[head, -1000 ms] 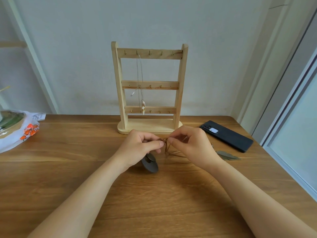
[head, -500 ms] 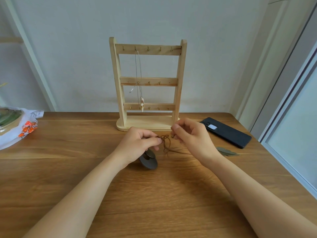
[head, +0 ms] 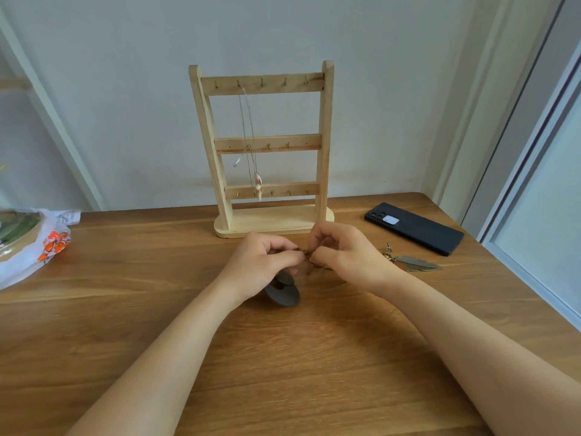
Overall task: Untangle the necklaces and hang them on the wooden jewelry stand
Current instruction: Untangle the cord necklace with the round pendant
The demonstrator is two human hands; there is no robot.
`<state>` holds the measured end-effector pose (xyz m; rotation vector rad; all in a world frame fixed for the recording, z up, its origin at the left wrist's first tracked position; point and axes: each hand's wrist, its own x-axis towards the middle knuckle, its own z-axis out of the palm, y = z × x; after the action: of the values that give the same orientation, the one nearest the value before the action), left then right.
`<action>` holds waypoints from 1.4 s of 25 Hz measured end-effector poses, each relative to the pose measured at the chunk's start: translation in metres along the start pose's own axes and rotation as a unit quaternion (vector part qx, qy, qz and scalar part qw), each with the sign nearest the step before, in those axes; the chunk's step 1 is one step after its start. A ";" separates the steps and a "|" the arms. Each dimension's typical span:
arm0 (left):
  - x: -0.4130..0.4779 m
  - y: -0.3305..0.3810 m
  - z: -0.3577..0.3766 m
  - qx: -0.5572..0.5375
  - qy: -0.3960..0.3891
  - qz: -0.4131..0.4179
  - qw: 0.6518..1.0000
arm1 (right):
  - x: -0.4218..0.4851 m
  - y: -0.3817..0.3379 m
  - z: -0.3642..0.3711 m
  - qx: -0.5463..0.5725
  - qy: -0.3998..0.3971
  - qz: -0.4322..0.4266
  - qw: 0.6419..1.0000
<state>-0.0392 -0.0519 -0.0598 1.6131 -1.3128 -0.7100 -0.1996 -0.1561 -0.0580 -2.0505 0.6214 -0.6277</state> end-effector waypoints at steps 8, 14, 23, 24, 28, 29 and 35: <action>0.001 -0.004 -0.002 0.018 0.006 -0.022 1.000 | 0.007 -0.002 -0.022 0.377 0.094 0.043 0.920; 0.003 -0.013 -0.006 0.063 0.036 -0.041 0.997 | 0.019 0.002 -0.069 0.514 0.312 0.084 0.794; 0.006 -0.017 -0.008 -0.017 0.040 -0.048 0.998 | 0.009 0.017 -0.083 0.549 0.325 0.036 0.770; 0.007 -0.017 -0.009 -0.029 0.045 -0.052 0.997 | 0.008 0.017 -0.082 0.538 0.312 0.027 0.782; 0.008 -0.018 -0.014 -0.069 0.064 -0.047 0.995 | 0.005 0.009 -0.068 0.390 0.218 -0.015 0.895; 0.008 -0.018 -0.014 -0.075 0.064 -0.043 0.994 | 0.003 0.006 -0.064 0.337 0.201 -0.032 0.919; 0.005 -0.011 -0.010 -0.061 0.042 -0.005 0.997 | -0.003 -0.004 -0.025 -0.003 0.121 -0.086 0.989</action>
<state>-0.0247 -0.0535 -0.0655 1.5364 -1.1795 -0.7056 -0.2167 -0.1674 -0.0426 -2.0638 0.5876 -0.9872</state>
